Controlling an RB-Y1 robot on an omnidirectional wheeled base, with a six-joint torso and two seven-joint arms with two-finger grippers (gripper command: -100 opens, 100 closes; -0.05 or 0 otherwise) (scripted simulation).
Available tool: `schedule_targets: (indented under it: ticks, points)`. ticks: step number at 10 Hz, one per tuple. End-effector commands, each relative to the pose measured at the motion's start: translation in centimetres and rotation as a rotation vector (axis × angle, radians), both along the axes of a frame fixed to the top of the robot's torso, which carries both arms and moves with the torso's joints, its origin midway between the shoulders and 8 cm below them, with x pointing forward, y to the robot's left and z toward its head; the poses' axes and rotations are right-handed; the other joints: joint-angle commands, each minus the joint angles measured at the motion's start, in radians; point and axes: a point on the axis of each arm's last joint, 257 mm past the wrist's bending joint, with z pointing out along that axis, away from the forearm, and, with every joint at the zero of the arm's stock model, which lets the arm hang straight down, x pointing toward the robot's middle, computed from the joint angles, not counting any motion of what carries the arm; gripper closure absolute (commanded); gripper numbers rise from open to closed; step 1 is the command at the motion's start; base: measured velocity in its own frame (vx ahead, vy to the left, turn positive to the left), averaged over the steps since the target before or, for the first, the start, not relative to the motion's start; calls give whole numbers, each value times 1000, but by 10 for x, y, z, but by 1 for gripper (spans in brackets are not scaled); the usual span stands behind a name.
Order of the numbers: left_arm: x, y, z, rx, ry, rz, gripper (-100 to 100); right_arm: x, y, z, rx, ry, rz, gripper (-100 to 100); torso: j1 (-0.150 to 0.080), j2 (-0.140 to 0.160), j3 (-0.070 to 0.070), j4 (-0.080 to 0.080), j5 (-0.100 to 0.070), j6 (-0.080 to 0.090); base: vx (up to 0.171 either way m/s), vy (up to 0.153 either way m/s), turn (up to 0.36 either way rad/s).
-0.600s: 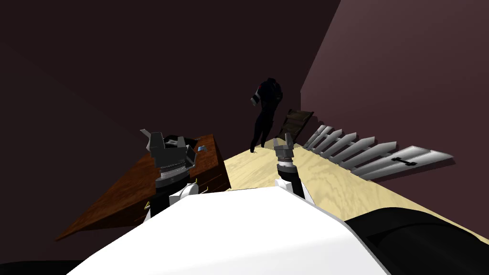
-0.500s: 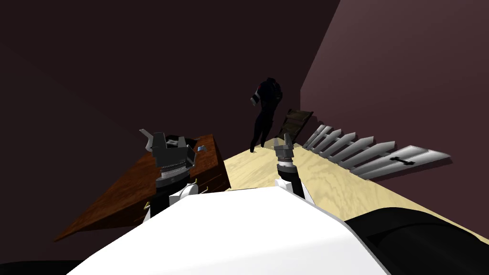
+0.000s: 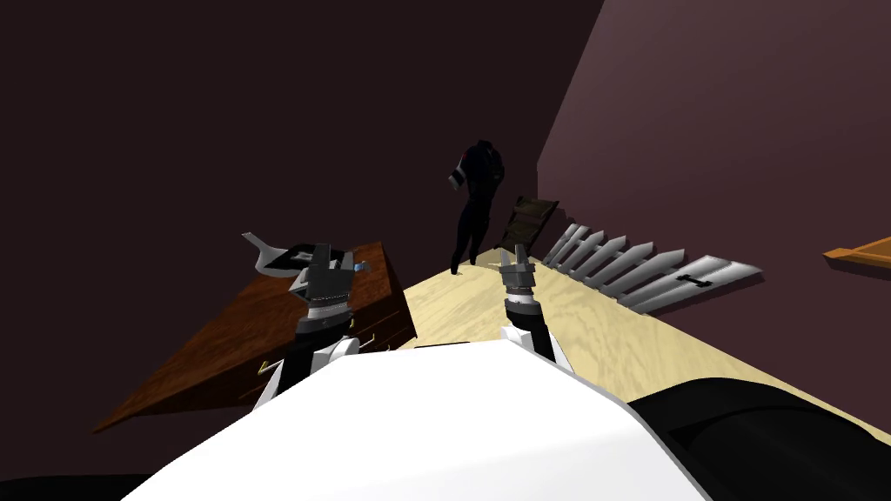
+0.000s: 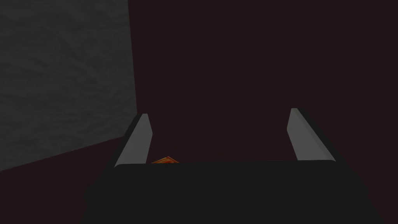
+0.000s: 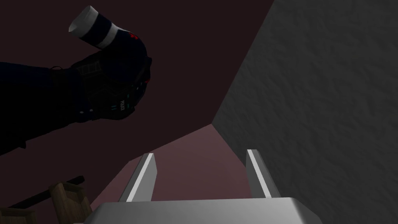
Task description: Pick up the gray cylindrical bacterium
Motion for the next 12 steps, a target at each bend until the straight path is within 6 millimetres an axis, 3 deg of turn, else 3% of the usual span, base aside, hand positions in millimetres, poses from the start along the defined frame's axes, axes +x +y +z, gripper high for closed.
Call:
schedule_targets:
  ticks: [1,6,7,10,12]
  points:
    - [12,-4,-16,23,64,-19,-100,0,0,0,0,0,0,0,0,0,0,0,0,0,-166,-66,-91]
    - [46,-12,-76,89,275,-57,-100,0,0,0,0,0,0,0,0,4,3,1,0,0,-179,-101,-122]
    - [46,-12,-76,89,275,-57,-100,0,0,0,0,0,0,0,-1,3,2,1,0,0,-109,-80,-30]
    - [61,-12,-113,131,398,-62,-100,0,0,0,0,0,0,0,1,-1,0,0,0,0,-113,-81,-107]
    - [66,-9,-128,143,448,-57,-100,0,0,0,0,0,0,0,2,-2,-1,0,0,-1,-88,-55,-54]
